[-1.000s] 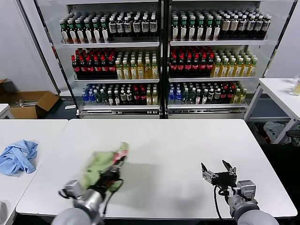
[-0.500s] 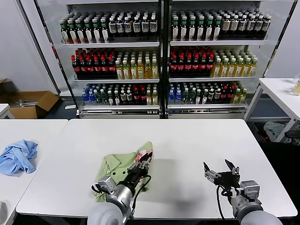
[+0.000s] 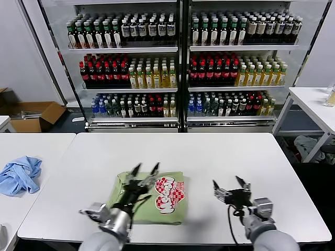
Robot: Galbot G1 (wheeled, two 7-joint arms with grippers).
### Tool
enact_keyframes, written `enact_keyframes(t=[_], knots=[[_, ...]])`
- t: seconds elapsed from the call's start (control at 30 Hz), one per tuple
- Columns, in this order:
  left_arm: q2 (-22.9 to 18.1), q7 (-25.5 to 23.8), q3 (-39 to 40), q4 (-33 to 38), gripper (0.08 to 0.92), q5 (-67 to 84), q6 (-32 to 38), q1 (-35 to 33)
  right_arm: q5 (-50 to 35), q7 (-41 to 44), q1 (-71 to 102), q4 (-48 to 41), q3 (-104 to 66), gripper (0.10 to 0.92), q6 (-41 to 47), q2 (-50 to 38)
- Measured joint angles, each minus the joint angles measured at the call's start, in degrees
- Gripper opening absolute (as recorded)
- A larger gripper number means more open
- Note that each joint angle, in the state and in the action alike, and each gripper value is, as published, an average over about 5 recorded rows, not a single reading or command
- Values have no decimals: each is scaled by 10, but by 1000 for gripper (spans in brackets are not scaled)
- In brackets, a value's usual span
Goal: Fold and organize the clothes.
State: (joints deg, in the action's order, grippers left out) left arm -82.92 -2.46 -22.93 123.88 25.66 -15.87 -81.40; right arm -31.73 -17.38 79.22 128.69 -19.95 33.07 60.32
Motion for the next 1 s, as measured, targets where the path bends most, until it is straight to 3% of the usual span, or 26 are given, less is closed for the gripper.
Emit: enact_keyframes(t=[0.17,0.73,0.83,1.0], knots=[[28,-9,-73,8,816,-34,38,-34,2,-5,-52,-45,92,823,0,24],[52,-22,-161,4,823,-87,76,-64,-39,-56,-145,-166,240,821,-1,63],[53,-23,-166,2,823,-91,78,-66,-50,-63,-149,-169,245,775,-1,63],[51,-23,-170,-2,822,-96,78,-68,-65,-73,-152,-166,249,628,-1,62]])
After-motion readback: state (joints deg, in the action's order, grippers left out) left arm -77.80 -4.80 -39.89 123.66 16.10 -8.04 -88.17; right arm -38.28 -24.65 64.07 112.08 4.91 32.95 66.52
